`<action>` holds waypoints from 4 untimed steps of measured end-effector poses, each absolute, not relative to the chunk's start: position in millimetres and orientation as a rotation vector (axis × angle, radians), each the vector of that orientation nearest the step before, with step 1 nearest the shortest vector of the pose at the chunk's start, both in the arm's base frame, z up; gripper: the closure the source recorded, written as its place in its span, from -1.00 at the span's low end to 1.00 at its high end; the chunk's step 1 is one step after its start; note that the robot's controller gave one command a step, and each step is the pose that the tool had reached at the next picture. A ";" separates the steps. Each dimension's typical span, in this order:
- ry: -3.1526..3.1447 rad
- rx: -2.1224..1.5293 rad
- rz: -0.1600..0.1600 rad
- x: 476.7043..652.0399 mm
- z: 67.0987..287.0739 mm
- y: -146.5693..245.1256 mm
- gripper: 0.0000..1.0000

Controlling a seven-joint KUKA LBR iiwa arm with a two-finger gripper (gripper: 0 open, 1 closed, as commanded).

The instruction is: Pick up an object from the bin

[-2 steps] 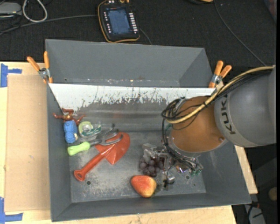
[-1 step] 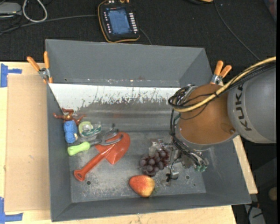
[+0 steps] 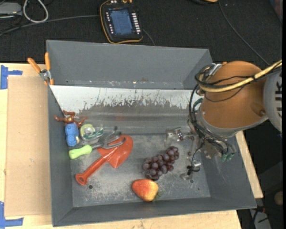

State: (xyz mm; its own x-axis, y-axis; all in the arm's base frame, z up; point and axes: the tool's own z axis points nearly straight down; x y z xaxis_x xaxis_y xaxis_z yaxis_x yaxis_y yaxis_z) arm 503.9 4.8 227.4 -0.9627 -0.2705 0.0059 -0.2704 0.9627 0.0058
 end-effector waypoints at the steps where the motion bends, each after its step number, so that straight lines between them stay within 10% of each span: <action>1: -3.121 0.343 -0.006 498.4 170.2 15.5 -1.00; 2: -3.108 0.449 -0.005 500.7 233.9 27.0 -1.00; 3: -3.120 0.324 -0.007 497.2 162.5 28.2 -1.00; 4: -3.114 0.449 -0.005 509.0 238.8 50.3 -1.00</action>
Offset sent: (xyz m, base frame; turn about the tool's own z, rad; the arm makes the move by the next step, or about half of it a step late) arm -0.0018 0.0241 0.0244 -0.0277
